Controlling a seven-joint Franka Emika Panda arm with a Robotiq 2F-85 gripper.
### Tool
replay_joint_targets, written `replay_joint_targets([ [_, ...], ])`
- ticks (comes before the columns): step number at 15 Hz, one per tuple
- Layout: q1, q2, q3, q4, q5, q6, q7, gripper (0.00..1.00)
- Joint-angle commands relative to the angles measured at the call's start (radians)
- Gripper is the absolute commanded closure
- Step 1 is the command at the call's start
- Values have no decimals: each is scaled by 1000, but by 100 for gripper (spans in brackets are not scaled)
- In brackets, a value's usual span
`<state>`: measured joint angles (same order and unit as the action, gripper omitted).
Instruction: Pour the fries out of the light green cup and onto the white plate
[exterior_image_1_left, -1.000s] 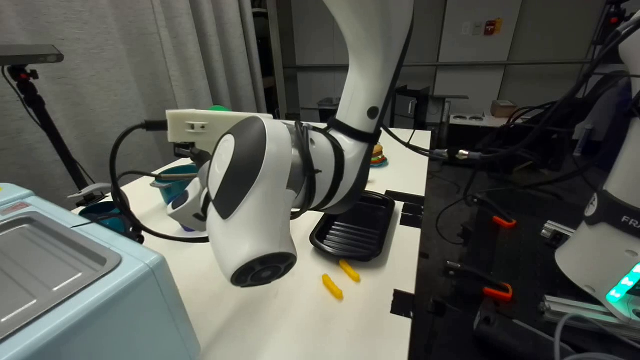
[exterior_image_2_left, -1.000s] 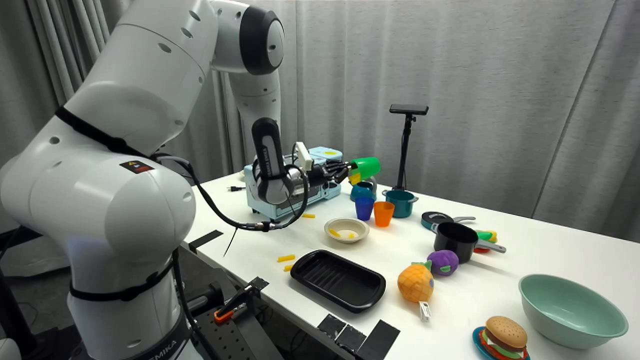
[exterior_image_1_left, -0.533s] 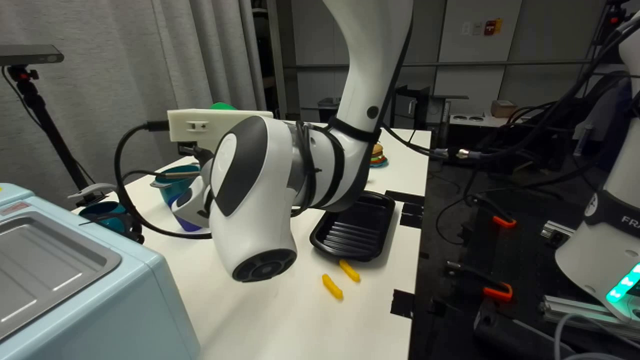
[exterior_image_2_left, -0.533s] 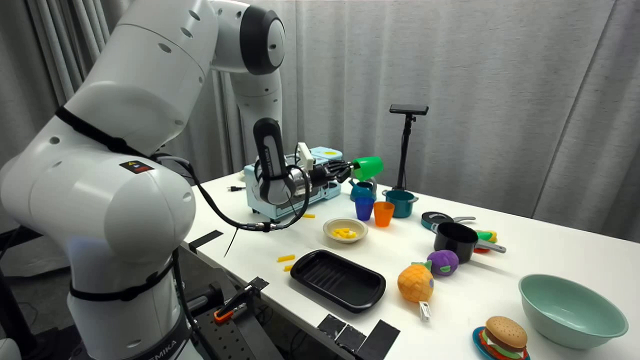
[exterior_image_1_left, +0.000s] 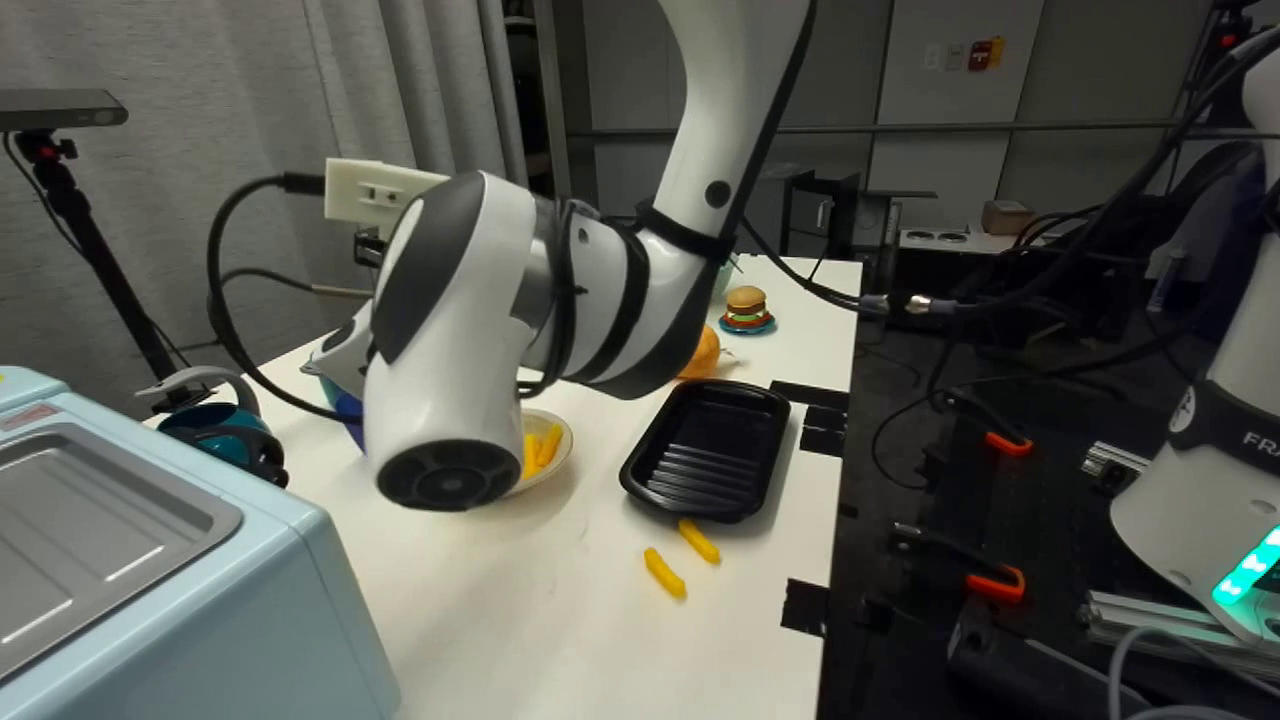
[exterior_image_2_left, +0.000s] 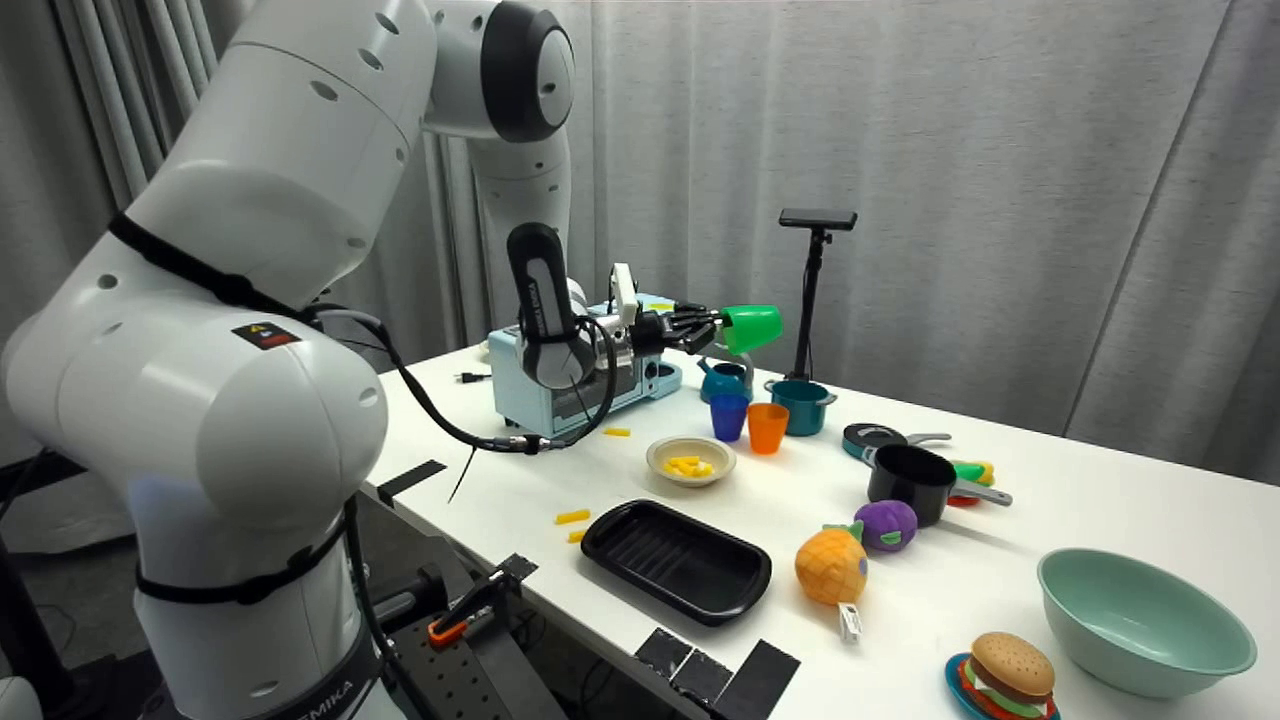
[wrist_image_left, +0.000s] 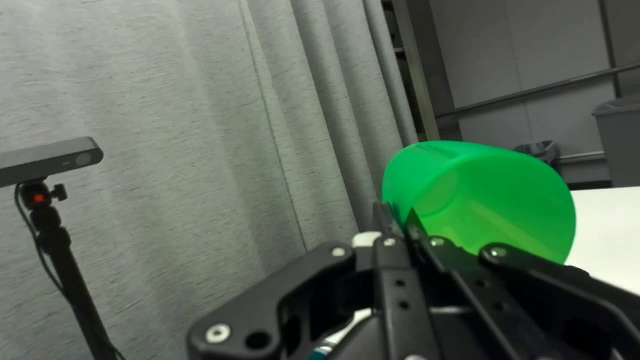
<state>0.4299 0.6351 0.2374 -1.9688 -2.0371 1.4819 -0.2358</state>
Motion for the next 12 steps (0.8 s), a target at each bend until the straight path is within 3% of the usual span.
replay_joint_targets([
  [1, -61, -91, 48, 31, 133, 75, 16, 99],
  [5, -121, -202, 55, 42, 254, 238, 32, 99],
  [12, -263, -301, 9, 41, 450, 630, 61, 99],
])
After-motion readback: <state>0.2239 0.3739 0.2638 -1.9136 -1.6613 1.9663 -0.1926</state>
